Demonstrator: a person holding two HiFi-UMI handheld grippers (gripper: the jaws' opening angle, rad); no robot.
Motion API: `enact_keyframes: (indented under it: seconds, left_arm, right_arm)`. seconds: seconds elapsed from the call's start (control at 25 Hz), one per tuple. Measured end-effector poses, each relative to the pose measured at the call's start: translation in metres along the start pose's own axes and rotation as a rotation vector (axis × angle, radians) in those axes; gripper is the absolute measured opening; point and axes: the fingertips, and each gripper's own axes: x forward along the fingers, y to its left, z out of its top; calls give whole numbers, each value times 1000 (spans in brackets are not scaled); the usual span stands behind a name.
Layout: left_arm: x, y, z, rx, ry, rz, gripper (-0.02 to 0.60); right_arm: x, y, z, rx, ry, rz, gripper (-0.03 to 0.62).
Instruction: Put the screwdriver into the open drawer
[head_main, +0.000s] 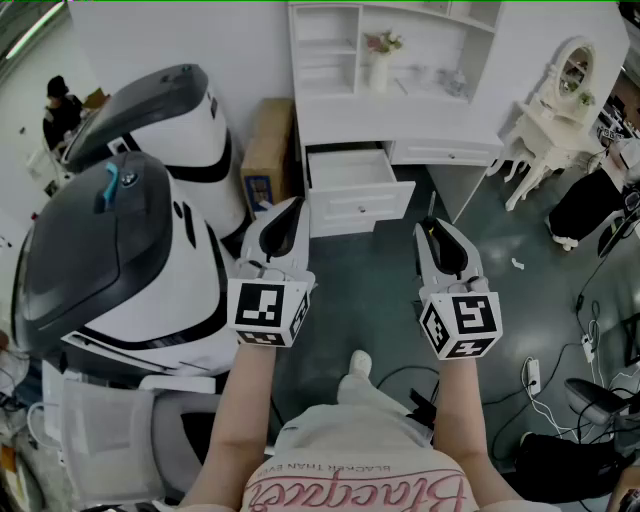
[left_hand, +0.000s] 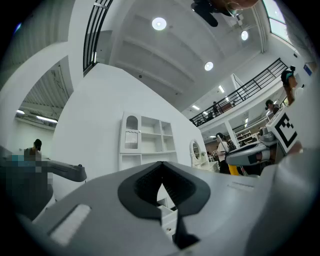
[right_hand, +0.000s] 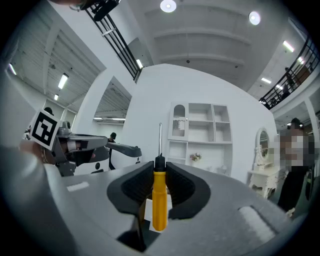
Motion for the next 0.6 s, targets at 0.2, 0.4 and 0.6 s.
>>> enact_keyframes:
  seconds: [0.2, 0.4, 0.6]
  left_arm:
    - [39, -1, -12, -9, 11, 4, 15]
    - [81, 6, -23, -10, 30, 38, 15]
    - [118, 8, -29, -16, 36, 67, 15]
  right_arm:
    - [26, -29, -4, 1, -22, 19, 77]
    - [65, -58, -5, -3, -35, 50, 77]
    - [98, -83, -8, 0, -31, 101, 77]
